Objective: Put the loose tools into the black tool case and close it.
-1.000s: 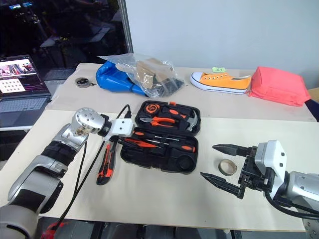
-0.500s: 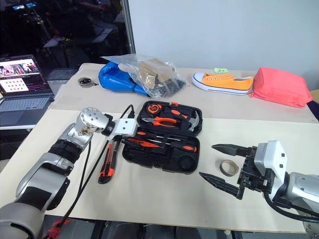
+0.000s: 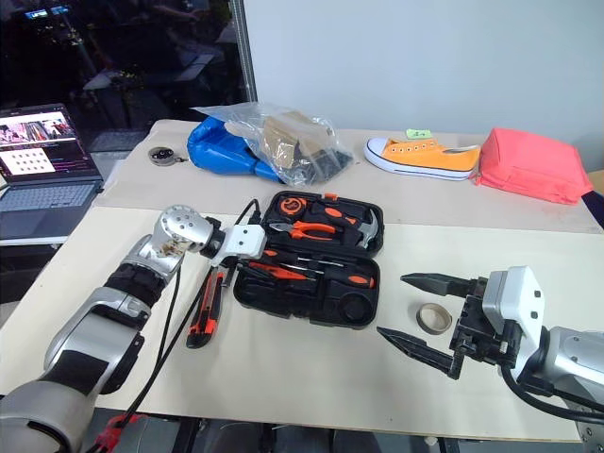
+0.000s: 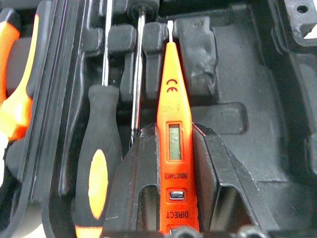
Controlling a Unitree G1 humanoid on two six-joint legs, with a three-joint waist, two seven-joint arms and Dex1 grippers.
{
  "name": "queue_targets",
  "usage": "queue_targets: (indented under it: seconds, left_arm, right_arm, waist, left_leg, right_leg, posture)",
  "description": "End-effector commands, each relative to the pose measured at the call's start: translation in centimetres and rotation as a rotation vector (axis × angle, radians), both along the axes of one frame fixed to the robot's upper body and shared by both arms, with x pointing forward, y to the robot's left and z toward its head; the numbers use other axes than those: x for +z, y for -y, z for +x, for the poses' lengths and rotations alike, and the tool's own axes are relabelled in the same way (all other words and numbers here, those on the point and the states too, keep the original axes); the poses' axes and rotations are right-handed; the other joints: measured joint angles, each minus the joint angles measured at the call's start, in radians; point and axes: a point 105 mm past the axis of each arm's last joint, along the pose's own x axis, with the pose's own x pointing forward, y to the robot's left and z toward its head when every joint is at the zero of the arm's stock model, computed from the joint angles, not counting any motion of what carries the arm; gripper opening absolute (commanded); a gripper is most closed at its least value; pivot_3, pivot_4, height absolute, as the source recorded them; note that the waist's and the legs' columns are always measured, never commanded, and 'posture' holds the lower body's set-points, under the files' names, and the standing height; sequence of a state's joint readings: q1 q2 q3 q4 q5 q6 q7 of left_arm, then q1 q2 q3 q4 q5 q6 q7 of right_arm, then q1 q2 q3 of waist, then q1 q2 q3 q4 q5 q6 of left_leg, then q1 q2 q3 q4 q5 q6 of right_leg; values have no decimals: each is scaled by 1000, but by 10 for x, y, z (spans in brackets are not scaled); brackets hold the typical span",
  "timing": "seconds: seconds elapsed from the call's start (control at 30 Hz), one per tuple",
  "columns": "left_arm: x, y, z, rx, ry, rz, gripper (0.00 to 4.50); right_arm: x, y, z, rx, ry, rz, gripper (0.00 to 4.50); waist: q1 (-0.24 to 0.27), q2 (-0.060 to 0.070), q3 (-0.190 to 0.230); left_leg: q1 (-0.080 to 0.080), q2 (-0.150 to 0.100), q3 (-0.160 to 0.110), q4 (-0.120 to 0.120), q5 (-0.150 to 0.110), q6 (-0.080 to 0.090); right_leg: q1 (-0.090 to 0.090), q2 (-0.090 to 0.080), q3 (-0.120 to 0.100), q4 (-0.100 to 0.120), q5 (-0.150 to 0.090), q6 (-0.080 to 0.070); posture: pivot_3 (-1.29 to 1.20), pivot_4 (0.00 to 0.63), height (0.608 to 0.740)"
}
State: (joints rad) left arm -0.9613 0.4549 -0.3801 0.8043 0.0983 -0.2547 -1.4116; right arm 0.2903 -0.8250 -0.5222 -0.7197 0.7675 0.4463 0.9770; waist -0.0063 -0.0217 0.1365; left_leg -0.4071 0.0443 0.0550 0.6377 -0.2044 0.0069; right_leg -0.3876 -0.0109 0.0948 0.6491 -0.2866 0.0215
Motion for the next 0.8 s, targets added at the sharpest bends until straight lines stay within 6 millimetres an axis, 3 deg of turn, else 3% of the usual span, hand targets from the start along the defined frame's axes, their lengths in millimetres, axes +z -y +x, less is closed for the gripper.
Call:
queue_targets:
  seconds: [0.03,0.2,0.37,0.4,0.43,0.5,0.67,0.8]
  left_arm:
    - [4,-5,4,20,-3,26,1646]
    - [19,-12,1,23,9,-23,3503]
    - [56,-23,-9,92,-23,-229,3503]
    - [60,-25,-10,117,-32,-265,2947]
    - [62,-27,-12,150,-39,-305,2752]
    - [61,-30,-14,227,-51,-371,1922]
    - [46,-26,-19,410,-67,-496,131]
    - [25,-20,-17,537,-83,-514,57]
  right_arm:
    - [7,-2,-3,4,32,-11,4500]
    - [6,-2,-2,7,29,-8,4500]
    - [5,-3,1,21,30,-3,4500]
    - [5,-3,2,23,31,-2,4500]
    - [5,-4,3,26,31,1,4500]
    - [5,-5,5,34,32,7,4500]
    - [6,-4,9,49,34,7,4500]
    - [6,-5,12,62,36,4,4500]
  waist:
    - [-2,0,0]
    - [-15,0,0]
    - [-19,0,0]
    - [-19,0,0]
    - [-17,1,0]
    - [-14,1,-1]
    - [-9,1,-1]
    - [-5,1,-1]
  left_leg:
    - [0,0,0,0,0,0]
    - [1,1,0,0,0,0]
    - [0,3,0,0,0,0]
    - [1,3,0,0,0,0]
    - [1,3,-1,0,0,0]
    - [1,3,-1,0,0,0]
    - [3,4,-3,2,0,0]
    - [3,3,-4,4,1,0]
  right_leg:
    - [0,0,0,0,0,0]
    - [0,2,1,0,0,0]
    - [-1,3,0,1,1,-1]
    - [-1,3,0,1,1,-1]
    - [-1,3,0,2,1,-1]
    - [-1,3,1,3,1,-1]
    - [-1,2,2,7,1,-1]
    - [0,2,2,8,0,-1]
  posture:
    - [0,150,740]
    - [0,150,740]
    - [0,150,740]
    - [0,150,740]
    - [0,150,740]
    - [0,150,740]
    - [0,150,740]
    - [0,150,740]
